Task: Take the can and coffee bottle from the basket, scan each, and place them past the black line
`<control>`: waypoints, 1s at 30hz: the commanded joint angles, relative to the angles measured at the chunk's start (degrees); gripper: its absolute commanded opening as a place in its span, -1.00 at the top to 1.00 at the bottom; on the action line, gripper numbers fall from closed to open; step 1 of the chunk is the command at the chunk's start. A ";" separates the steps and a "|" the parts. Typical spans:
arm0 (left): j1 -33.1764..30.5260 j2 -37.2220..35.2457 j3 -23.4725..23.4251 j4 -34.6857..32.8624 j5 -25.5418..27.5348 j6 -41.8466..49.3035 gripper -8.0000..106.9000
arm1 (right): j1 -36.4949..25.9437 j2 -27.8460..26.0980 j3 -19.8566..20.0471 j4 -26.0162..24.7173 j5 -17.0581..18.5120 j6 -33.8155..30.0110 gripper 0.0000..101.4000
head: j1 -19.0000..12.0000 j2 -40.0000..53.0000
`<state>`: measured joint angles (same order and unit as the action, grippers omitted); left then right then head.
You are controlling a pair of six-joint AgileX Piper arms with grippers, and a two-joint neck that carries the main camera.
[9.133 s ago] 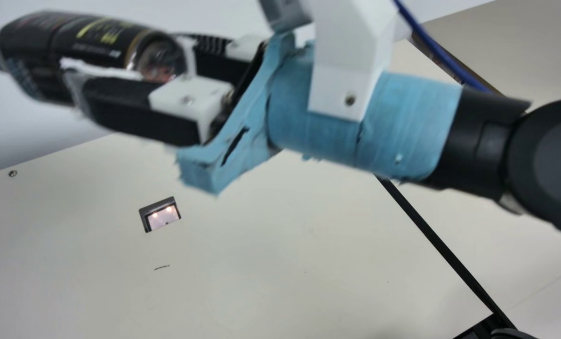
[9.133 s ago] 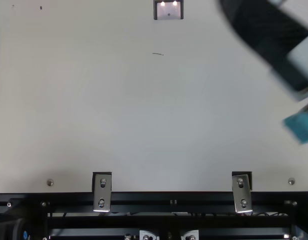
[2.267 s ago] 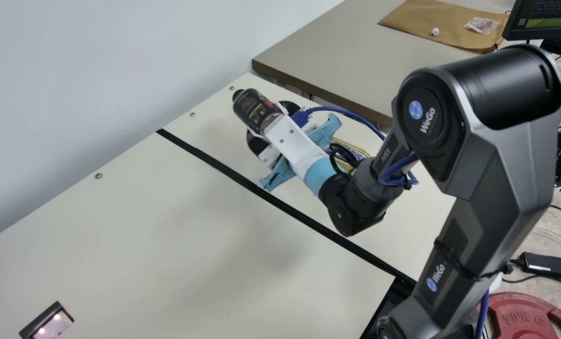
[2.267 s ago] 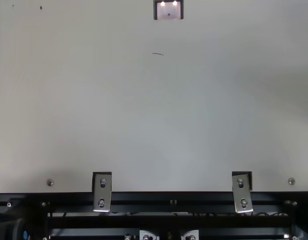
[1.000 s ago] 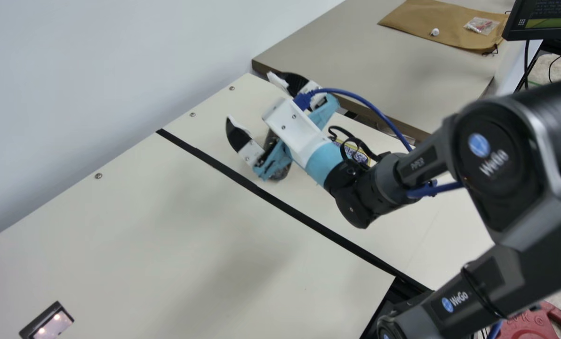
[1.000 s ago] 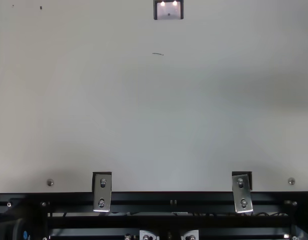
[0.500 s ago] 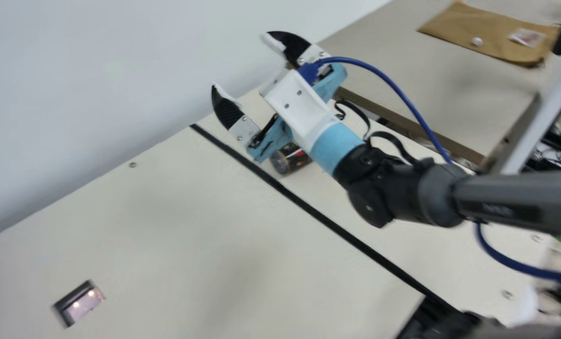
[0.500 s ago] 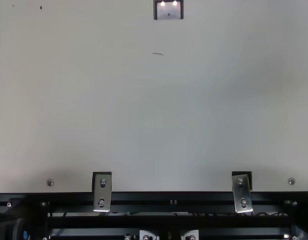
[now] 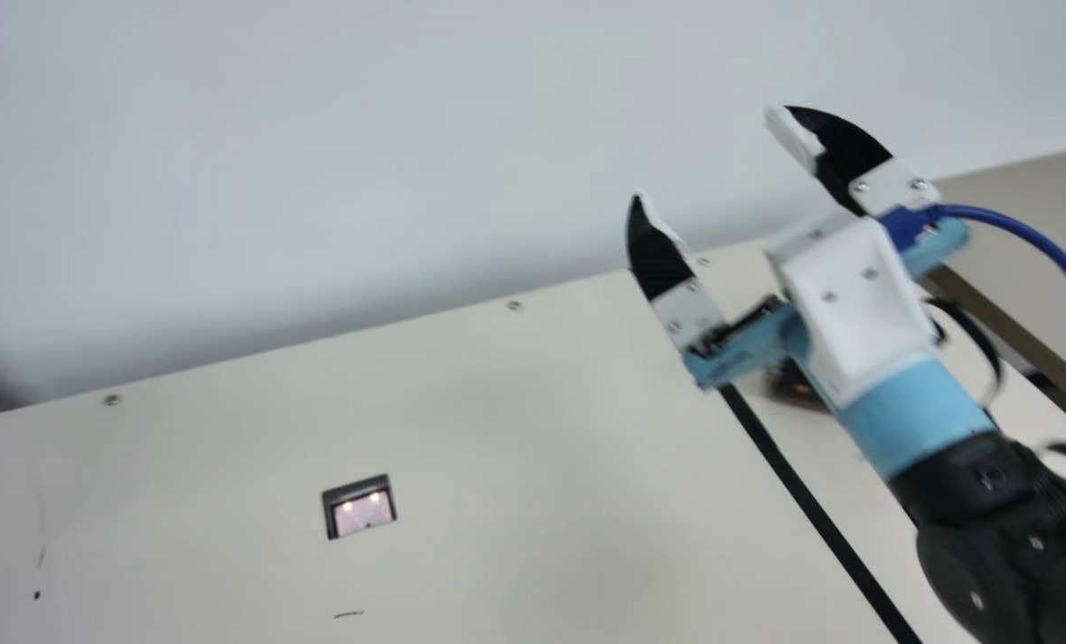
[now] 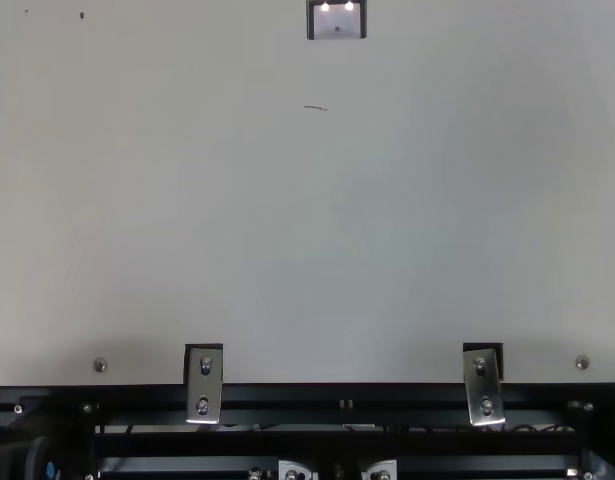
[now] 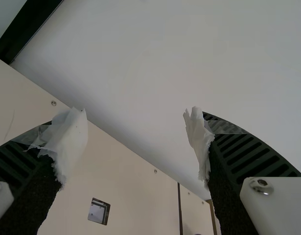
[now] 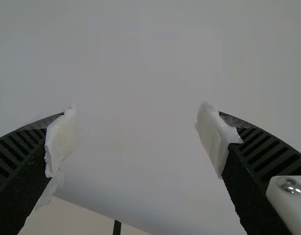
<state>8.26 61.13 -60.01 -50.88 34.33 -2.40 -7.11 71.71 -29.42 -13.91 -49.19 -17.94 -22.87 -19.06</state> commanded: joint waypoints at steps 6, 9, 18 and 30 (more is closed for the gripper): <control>0.00 0.00 0.00 0.00 0.00 0.00 -0.71 | 1.51 -1.50 -0.88 -2.85 1.58 -0.70 -1.00 | -1.92 0.51; 0.00 0.00 0.00 0.00 0.00 0.00 -0.71 | 1.51 -1.50 -0.88 -3.32 1.98 -0.77 -1.00 | -1.92 0.51; -1.38 2.04 -4.09 3.22 0.66 -2.40 -0.71 | 4.70 -1.78 -7.07 -0.57 14.05 1.74 -1.00 | -1.92 0.51; -5.40 3.24 -10.09 13.16 5.08 -11.49 -0.71 | 10.37 -6.46 -17.08 0.86 44.68 3.99 -1.00 | -1.92 0.51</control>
<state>3.26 64.34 -69.89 -39.03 38.91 -13.02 3.14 66.00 -46.11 -12.70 -13.69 -14.02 -23.17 -19.06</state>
